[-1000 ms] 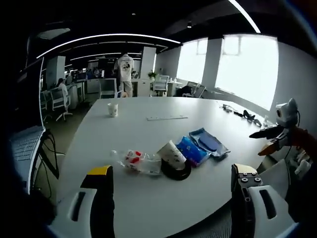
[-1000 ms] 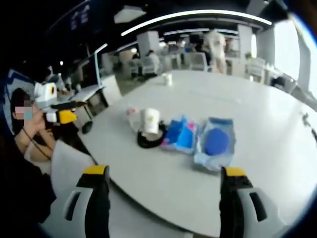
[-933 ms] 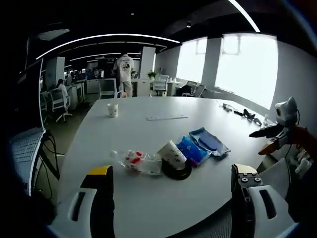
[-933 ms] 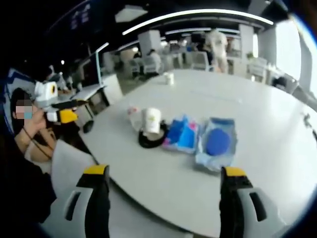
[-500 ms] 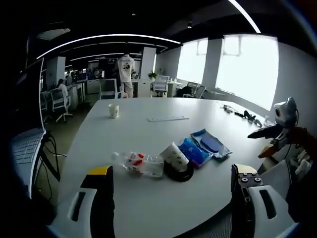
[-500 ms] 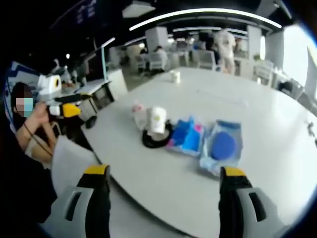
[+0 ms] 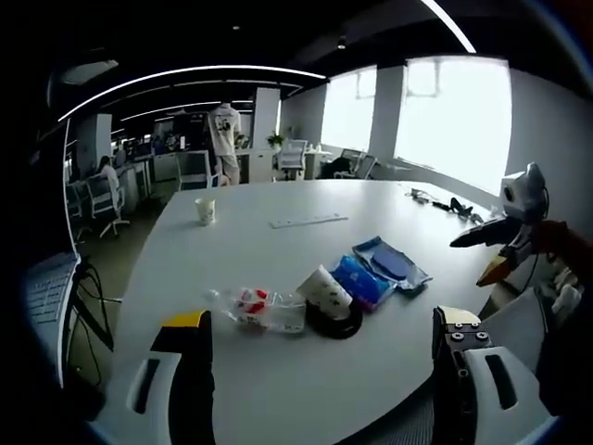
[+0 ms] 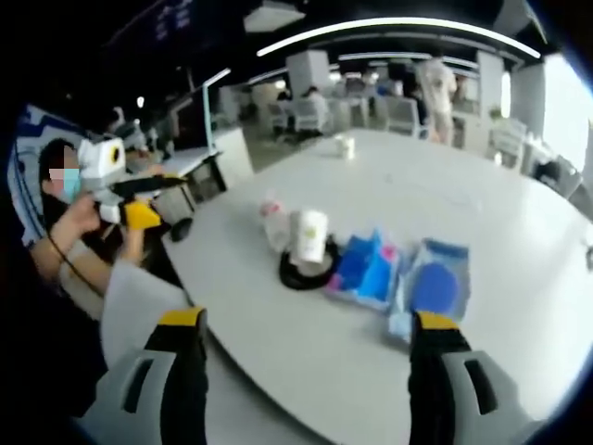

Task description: Arrange the tabletop items into an orderly group along one side of the table until the central work area is clear of visible clutter.

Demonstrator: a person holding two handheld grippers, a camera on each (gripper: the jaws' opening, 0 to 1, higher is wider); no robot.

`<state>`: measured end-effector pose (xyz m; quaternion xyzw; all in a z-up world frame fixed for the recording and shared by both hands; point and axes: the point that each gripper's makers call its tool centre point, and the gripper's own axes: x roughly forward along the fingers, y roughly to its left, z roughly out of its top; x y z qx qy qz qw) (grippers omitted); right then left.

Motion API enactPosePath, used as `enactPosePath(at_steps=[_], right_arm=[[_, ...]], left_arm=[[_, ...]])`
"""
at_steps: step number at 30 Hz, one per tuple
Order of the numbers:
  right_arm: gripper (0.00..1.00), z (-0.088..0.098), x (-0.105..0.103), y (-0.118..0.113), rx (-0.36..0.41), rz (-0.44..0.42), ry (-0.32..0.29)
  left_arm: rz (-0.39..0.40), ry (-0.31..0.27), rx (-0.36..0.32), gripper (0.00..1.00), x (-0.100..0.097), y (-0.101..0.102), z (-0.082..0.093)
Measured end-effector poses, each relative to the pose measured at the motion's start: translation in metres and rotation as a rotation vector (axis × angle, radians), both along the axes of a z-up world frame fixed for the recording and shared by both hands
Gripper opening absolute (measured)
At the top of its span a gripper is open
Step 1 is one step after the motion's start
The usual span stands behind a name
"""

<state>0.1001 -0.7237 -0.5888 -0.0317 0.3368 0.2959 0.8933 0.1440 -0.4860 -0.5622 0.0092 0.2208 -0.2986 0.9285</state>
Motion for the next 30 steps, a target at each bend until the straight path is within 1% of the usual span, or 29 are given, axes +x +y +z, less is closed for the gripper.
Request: enactPosePath(at_steps=[7, 15, 27, 30], right_arm=[[0.87, 0.001, 0.008, 0.009, -0.007, 0.044, 0.003], [0.85, 0.004, 0.022, 0.027, 0.000, 0.101, -0.004], [0.82, 0.001, 0.045, 0.055, 0.030, 0.157, -0.021], [0.81, -0.001, 0.052, 0.063, 0.036, 0.169, -0.023]], left_arm=[[-0.013, -0.002, -0.004, 1.00, 0.002, 0.000, -0.002], [-0.016, -0.007, -0.005, 1.00, 0.006, 0.001, -0.003], [-0.012, 0.001, 0.002, 1.00, 0.018, 0.008, -0.013], [-0.008, 0.015, 0.001, 1.00, 0.021, 0.009, -0.018]])
